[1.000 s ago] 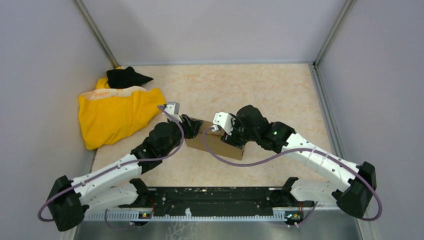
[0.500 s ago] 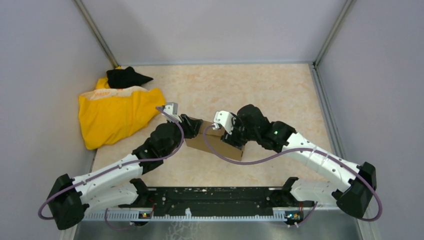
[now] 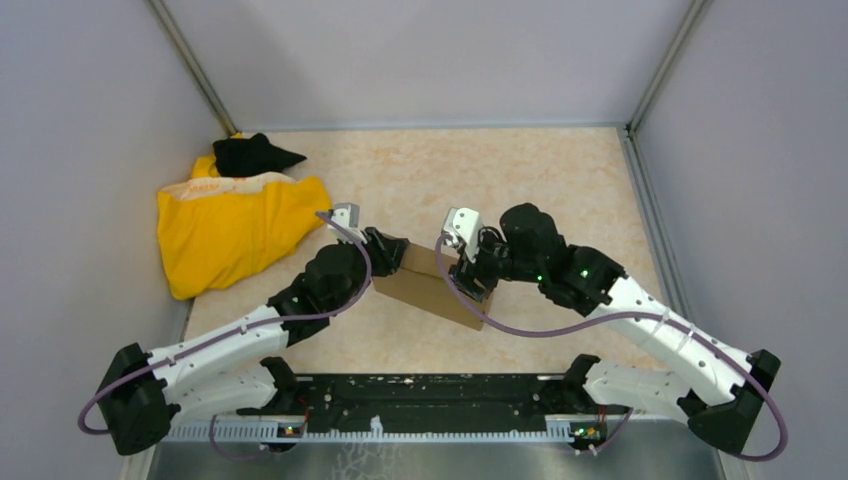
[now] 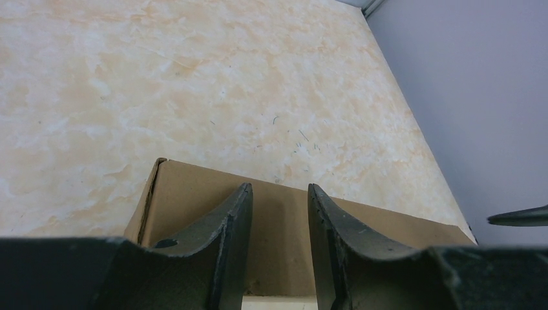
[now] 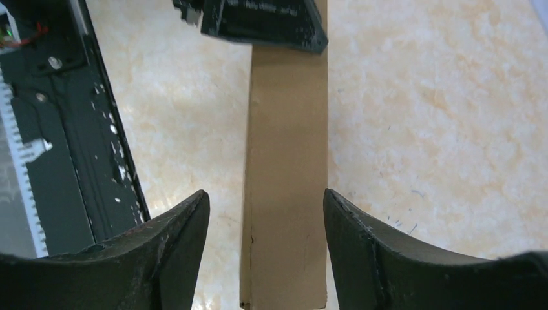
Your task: Fold the paper box
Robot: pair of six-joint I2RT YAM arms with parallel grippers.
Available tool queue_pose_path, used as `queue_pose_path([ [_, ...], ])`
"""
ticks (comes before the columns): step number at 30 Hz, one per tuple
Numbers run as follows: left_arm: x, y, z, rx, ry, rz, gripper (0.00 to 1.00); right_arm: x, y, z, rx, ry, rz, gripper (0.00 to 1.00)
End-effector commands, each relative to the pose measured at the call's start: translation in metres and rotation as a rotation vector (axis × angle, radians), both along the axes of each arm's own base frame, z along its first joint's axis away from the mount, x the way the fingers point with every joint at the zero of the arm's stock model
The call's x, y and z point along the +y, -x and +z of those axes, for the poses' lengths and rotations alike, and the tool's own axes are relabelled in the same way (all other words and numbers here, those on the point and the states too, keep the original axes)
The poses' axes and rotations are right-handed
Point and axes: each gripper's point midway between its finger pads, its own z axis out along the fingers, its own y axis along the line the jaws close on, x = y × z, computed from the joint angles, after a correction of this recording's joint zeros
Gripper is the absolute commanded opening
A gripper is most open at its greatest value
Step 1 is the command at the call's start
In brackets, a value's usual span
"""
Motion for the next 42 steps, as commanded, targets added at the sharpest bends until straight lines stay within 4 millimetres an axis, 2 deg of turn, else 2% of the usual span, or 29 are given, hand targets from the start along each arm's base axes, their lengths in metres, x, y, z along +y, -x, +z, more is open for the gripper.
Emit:
queue_pose_path([
  [1,0.026,0.038,-0.11,0.281,-0.307,-0.053,0.44,0.012,0.004,0.056,-0.06,-0.177,0.019,0.64],
  [4,0.026,0.037,-0.11,0.283,-0.31,-0.053,0.44,0.009,0.001,0.06,-0.058,-0.18,-0.016,0.58],
  [5,0.025,0.037,-0.109,0.282,-0.311,-0.055,0.44,0.007,0.001,0.06,-0.052,-0.177,-0.03,0.52],
  [8,0.024,0.037,-0.107,0.282,-0.313,-0.056,0.44,-0.001,0.0,0.055,-0.018,-0.156,-0.083,0.22],
  [10,0.024,0.037,-0.106,0.28,-0.312,-0.057,0.45,-0.007,0.001,0.047,0.012,-0.141,-0.122,0.15],
  [15,0.023,0.037,-0.105,0.281,-0.314,-0.059,0.44,-0.023,0.004,0.024,0.076,-0.129,-0.22,0.1],
  [24,0.021,0.035,-0.104,0.278,-0.321,-0.063,0.45,-0.042,0.016,-0.01,0.153,-0.115,-0.298,0.08],
  [28,0.02,0.034,-0.102,0.274,-0.324,-0.062,0.45,-0.05,0.019,-0.036,0.192,-0.093,-0.349,0.05],
  [33,0.02,0.034,-0.101,0.271,-0.328,-0.062,0.45,-0.054,0.015,-0.041,0.192,-0.091,-0.396,0.05],
  [42,0.017,0.032,-0.097,0.267,-0.333,-0.066,0.45,-0.056,0.0,-0.071,0.23,0.008,-0.484,0.03],
])
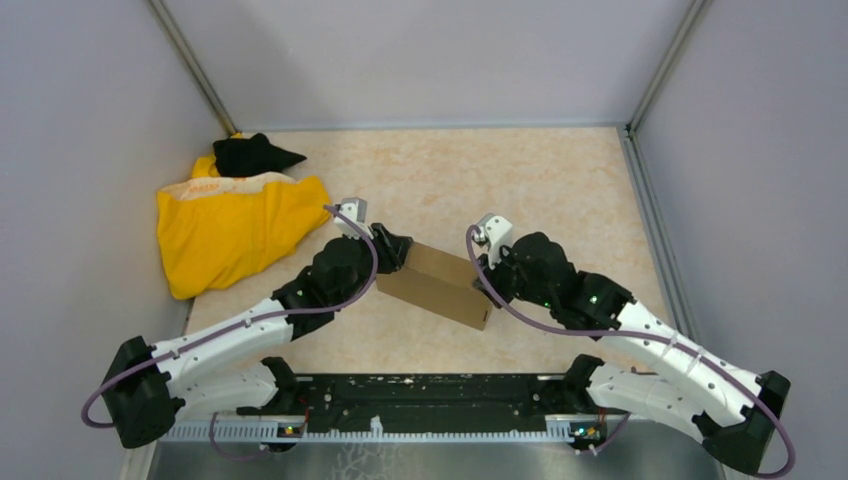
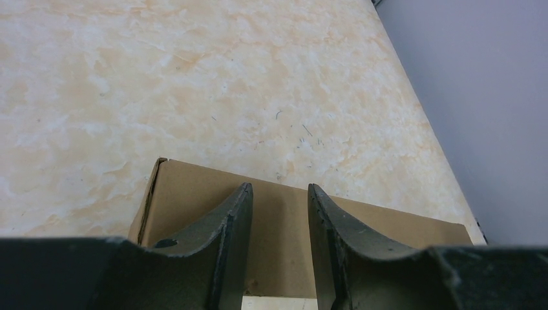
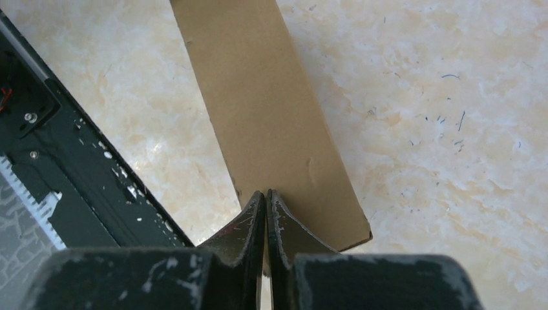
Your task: Fold the paper box
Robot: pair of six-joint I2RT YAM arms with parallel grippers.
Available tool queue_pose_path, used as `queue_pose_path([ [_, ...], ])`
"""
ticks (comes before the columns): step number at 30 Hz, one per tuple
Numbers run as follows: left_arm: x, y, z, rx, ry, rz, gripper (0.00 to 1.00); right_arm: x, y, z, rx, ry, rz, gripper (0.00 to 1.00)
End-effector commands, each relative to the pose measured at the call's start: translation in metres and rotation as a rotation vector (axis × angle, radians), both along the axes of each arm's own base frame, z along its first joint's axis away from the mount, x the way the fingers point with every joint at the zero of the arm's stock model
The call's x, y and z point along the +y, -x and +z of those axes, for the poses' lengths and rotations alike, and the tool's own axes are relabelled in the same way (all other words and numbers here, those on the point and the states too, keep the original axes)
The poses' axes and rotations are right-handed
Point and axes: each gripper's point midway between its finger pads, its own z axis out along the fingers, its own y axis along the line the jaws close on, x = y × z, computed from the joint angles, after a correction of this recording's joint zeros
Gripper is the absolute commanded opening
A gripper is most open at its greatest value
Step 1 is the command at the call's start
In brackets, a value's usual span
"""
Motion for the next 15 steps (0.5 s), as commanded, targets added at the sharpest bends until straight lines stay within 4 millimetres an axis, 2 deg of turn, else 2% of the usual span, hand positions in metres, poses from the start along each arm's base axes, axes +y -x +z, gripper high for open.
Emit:
queue_pose_path([
  [1,0.025,0.035,-0.098,0.24,-0.297,-0.062,0.45,-0.013,-0.008,-0.031,0.064,0.114,-0.083,0.02],
  [6,0.025,0.035,-0.097,0.237,-0.304,-0.06,0.45,-0.013,-0.023,-0.022,0.064,0.074,-0.204,0.0],
  [10,0.026,0.034,-0.096,0.236,-0.309,-0.059,0.45,-0.018,-0.035,0.003,0.033,0.03,-0.31,0.0],
  [15,0.027,0.035,-0.096,0.238,-0.311,-0.059,0.45,-0.024,-0.034,0.037,0.016,-0.034,-0.355,0.0],
])
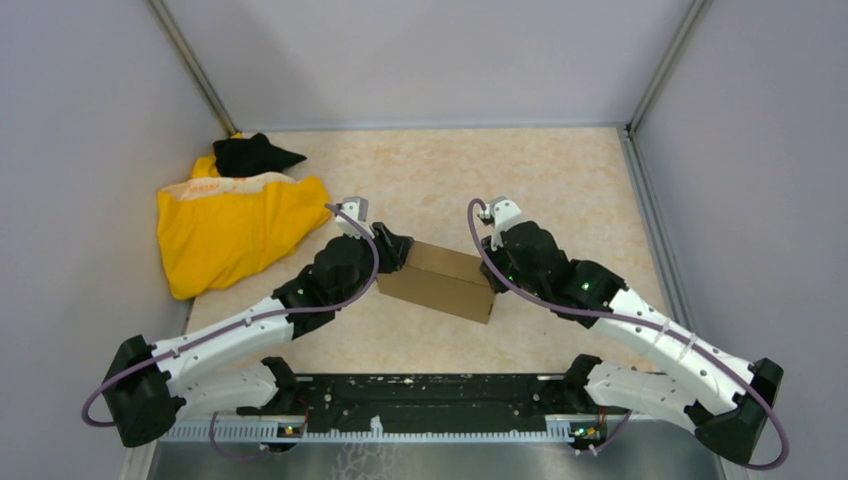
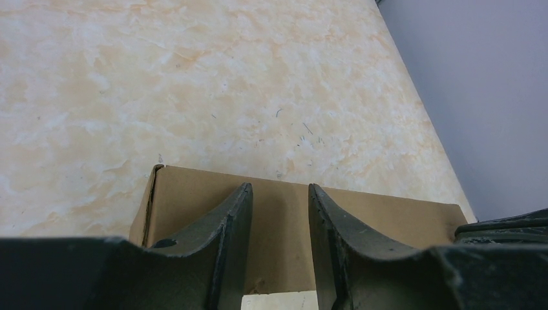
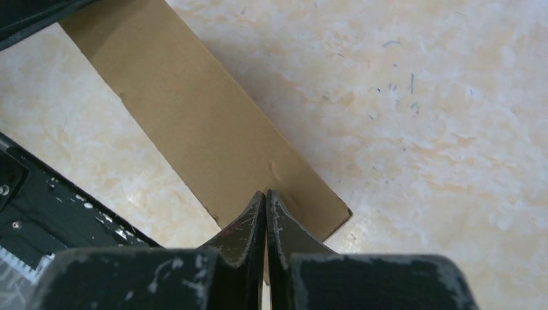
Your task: Fold the paper box
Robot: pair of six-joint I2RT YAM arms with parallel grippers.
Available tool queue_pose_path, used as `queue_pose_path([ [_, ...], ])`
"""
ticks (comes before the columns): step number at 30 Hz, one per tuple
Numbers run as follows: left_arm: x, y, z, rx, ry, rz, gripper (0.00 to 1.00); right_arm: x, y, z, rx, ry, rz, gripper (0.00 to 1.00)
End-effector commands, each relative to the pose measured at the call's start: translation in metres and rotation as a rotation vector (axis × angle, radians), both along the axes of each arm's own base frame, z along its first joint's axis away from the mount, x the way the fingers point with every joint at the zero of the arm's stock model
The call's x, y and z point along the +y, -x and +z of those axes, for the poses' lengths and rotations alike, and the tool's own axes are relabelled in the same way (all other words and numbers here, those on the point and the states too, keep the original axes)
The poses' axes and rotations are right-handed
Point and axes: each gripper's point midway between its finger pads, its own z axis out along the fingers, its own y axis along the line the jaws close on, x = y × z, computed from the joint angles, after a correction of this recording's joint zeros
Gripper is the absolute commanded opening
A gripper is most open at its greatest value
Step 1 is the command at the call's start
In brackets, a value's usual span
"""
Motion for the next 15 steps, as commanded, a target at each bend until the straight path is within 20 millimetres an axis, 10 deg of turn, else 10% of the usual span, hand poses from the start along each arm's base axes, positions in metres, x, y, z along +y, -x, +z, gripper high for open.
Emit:
queue_pose_path([
  [1,0.028,0.035,-0.095,0.233,-0.294,-0.057,0.45,-0.018,-0.002,0.036,-0.028,-0.04,-0.11,0.0],
  [7,0.027,0.035,-0.095,0.233,-0.293,-0.056,0.45,-0.022,0.009,0.048,0.022,-0.08,-0.134,0.0],
  [15,0.027,0.034,-0.093,0.229,-0.294,-0.053,0.45,-0.02,0.027,0.016,0.165,-0.12,-0.171,0.0],
])
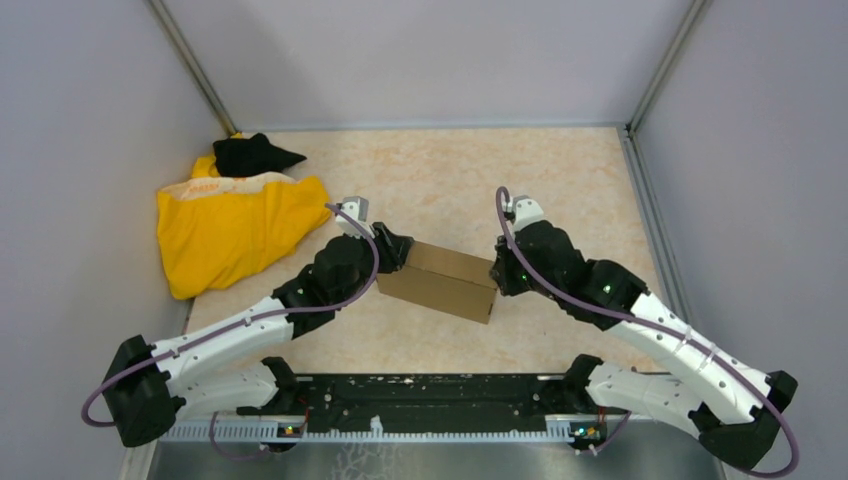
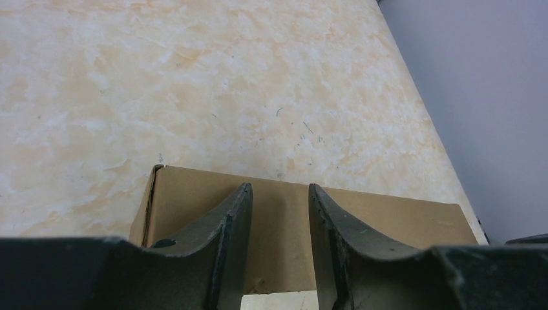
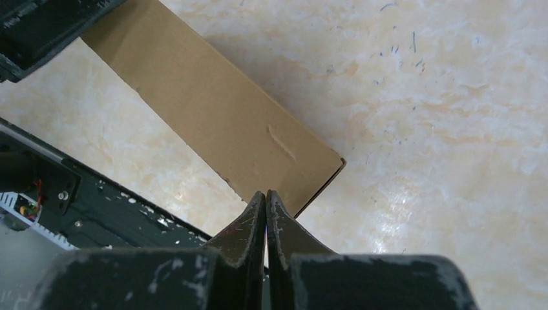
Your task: Fold the paper box
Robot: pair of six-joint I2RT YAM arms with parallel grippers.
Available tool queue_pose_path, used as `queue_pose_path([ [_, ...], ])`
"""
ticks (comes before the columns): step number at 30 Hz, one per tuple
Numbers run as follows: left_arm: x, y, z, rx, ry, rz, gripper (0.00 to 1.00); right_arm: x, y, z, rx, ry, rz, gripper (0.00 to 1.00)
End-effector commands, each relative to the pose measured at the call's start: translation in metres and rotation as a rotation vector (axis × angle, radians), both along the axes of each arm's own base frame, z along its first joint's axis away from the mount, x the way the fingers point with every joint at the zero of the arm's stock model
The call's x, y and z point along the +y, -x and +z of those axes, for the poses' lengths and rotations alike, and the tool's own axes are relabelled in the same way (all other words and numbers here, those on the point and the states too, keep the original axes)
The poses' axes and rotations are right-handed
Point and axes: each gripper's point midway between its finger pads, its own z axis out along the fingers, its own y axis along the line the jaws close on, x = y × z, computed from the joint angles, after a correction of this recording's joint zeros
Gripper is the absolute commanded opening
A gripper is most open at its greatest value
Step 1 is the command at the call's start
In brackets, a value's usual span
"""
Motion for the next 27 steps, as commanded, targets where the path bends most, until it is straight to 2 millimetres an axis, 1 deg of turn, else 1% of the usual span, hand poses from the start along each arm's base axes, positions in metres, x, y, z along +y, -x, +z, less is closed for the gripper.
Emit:
queue_pose_path([
  [1,0.027,0.034,-0.093,0.226,-0.292,-0.053,0.45,-0.001,0.011,-0.017,0.092,-0.058,-0.054,0.0],
  [4,0.027,0.034,-0.092,0.224,-0.291,-0.052,0.45,-0.001,0.019,-0.046,0.171,-0.056,-0.082,0.0],
  [6,0.028,0.034,-0.091,0.223,-0.291,-0.05,0.46,-0.002,0.027,-0.071,0.236,-0.043,-0.099,0.0],
  [7,0.028,0.034,-0.091,0.224,-0.291,-0.051,0.45,-0.004,0.028,-0.079,0.255,-0.032,-0.113,0.0],
  [9,0.028,0.034,-0.091,0.224,-0.291,-0.051,0.46,-0.005,0.03,-0.087,0.268,-0.041,-0.125,0.0],
  [13,0.03,0.035,-0.094,0.227,-0.296,-0.046,0.46,-0.006,0.024,-0.097,0.281,-0.03,-0.147,0.0],
  [15,0.032,0.036,-0.097,0.232,-0.297,-0.042,0.46,-0.004,0.017,-0.101,0.289,-0.052,-0.151,0.0],
  [18,0.035,0.034,-0.097,0.23,-0.299,-0.023,0.46,-0.012,-0.005,-0.103,0.296,-0.103,-0.19,0.0],
  [22,0.04,0.031,-0.096,0.21,-0.306,0.0,0.47,-0.026,-0.033,-0.1,0.282,-0.097,-0.224,0.0],
  [27,0.04,0.023,-0.091,0.177,-0.316,0.02,0.5,-0.032,-0.068,-0.083,0.241,-0.09,-0.237,0.0],
])
